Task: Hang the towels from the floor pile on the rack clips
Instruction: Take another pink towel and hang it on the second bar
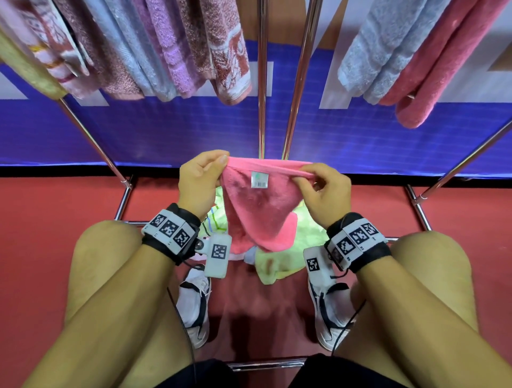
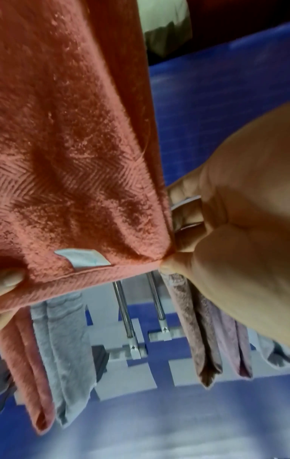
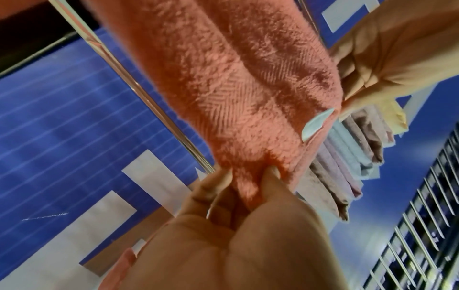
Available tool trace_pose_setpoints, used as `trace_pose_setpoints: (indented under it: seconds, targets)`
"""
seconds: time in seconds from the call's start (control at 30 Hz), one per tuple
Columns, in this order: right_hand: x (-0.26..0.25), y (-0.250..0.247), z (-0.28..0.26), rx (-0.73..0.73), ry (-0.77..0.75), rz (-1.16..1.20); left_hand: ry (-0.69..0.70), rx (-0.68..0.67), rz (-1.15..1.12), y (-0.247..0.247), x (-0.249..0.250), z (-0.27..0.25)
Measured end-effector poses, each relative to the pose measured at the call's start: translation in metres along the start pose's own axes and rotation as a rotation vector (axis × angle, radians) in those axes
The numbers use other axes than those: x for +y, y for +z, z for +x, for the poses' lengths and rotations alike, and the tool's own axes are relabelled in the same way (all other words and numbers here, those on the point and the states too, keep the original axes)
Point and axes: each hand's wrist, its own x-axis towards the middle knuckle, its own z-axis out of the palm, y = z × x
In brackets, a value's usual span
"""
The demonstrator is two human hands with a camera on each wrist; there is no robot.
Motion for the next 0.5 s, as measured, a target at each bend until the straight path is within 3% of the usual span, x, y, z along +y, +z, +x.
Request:
trace_pose_setpoints:
  seconds: [0.07, 0.13, 0.27, 0.4, 0.5]
  targets:
    - [-0.002, -0.001, 0.002, 0.039, 0.055, 0.110, 0.029, 0.011, -0.013, 0.000, 0.002, 0.000]
    - [-0.002, 0.000, 0.005, -0.019, 0.183, 0.232, 0.012, 0.036, 0.002, -0.001, -0.001, 0.002]
    - [0.005, 0.005, 0.009, -0.148, 0.247, 0.104, -0.014, 0.060, 0.075, -0.001, -0.005, 0.004]
    - [0.012, 0.005, 0.013, -0.138, 0.293, 0.181, 0.020, 0.073, 0.136, -0.001, -0.006, 0.004]
    - [0.011, 0.007, 0.010, -0.115, 0.299, 0.081, 0.015, 0.080, 0.173, 0.001, -0.013, 0.005]
